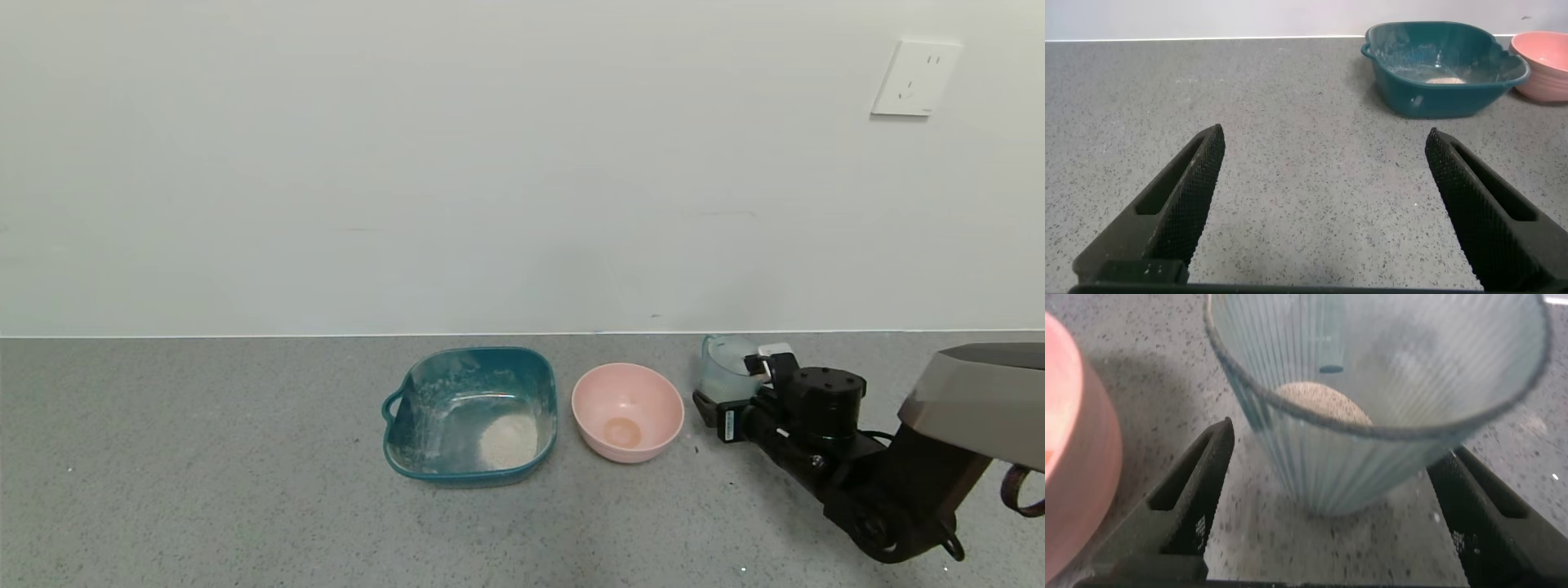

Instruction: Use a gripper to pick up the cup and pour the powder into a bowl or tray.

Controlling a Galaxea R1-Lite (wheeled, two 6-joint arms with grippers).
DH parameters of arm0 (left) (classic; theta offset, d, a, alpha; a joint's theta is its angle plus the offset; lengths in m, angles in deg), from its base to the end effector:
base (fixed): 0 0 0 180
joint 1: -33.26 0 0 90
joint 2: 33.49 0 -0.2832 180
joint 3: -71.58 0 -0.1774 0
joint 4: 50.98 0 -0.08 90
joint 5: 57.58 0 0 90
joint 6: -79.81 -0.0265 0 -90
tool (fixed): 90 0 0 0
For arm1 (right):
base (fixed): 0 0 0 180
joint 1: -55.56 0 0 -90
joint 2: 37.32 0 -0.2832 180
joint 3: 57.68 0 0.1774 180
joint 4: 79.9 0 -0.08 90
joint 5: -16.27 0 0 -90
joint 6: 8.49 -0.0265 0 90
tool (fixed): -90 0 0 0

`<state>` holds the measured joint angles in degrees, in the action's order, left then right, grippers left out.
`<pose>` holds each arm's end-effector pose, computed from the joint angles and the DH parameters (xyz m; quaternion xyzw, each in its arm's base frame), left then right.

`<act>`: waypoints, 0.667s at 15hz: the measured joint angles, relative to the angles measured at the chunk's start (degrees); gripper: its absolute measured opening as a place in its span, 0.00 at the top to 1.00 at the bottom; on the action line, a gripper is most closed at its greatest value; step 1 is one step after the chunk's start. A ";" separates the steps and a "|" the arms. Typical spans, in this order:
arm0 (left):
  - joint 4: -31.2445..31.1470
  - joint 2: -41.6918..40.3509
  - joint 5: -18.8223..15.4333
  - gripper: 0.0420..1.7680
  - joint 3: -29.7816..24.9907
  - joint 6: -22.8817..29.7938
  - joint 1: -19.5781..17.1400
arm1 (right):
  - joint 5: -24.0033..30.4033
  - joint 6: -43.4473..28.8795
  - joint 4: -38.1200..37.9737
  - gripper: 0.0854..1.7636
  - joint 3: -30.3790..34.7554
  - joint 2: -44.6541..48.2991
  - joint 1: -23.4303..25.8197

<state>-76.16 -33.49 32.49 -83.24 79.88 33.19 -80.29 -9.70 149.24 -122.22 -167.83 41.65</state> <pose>-0.0162 0.0000 0.0755 -0.0006 0.0000 0.0012 1.0000 0.3482 0.0831 0.0225 -0.0156 0.1447 0.0619 0.9874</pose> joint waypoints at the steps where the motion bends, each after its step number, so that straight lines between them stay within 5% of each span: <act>1: 0.00 0.00 0.00 0.00 0.00 0.00 0.00 | 0.17 0.00 -1.94 0.06 0.82 1.85 0.02; 10: 0.00 0.00 0.00 0.00 0.00 0.00 0.02 | 0.30 -0.33 -27.84 0.04 6.74 26.95 -0.52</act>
<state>-76.16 -33.49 32.49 -83.24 79.88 33.21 -79.99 -10.03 121.39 -115.47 -140.88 41.13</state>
